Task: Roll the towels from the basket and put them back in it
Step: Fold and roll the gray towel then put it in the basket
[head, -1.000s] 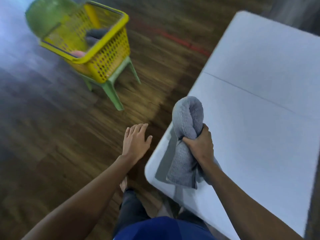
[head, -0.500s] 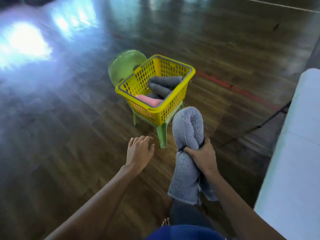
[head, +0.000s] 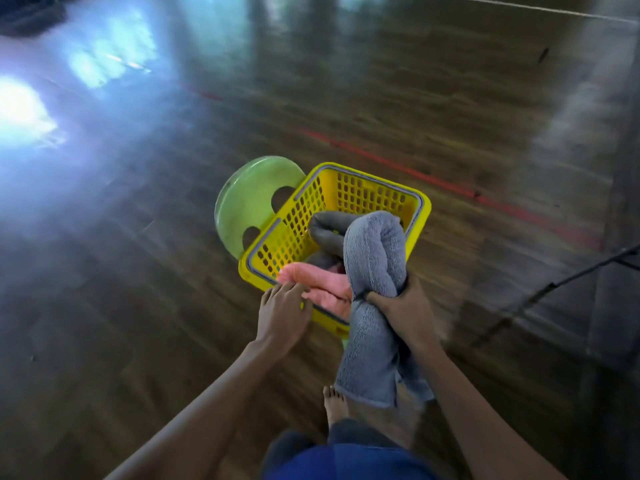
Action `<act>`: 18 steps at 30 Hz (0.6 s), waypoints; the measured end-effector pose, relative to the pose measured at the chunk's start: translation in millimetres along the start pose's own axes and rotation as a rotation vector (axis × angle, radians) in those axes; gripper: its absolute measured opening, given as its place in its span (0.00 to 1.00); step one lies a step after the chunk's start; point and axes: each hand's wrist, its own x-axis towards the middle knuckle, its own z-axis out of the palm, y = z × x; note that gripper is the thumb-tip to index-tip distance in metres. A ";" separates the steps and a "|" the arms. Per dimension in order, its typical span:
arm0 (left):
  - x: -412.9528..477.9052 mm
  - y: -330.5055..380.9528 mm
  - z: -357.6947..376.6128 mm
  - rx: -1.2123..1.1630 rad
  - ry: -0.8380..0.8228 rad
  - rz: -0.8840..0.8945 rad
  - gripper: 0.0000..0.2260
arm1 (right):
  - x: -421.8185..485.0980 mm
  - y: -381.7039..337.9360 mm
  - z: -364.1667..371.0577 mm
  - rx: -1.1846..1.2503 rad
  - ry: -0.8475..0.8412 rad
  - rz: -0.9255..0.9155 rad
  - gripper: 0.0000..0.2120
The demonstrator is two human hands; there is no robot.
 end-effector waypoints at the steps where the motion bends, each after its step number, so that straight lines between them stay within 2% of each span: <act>1: 18.4 -7.0 -4.2 -0.006 -0.011 0.013 0.13 | 15.9 -9.1 10.1 -0.016 0.000 -0.004 0.34; 5: 98.4 -43.3 -5.0 -0.041 -0.056 0.035 0.13 | 75.9 -40.4 52.6 -0.139 -0.040 -0.022 0.37; 11: 215.6 -102.1 20.4 -0.102 0.032 0.028 0.18 | 150.7 -39.1 130.3 -0.687 -0.099 -0.145 0.45; 14: 256.8 -126.6 35.8 -0.054 -0.060 0.083 0.21 | 170.7 -21.8 163.6 -0.875 -0.166 -0.168 0.48; 18: 287.1 -148.2 58.9 0.058 -0.194 0.274 0.29 | 182.1 14.3 204.1 -1.003 -0.305 -0.190 0.44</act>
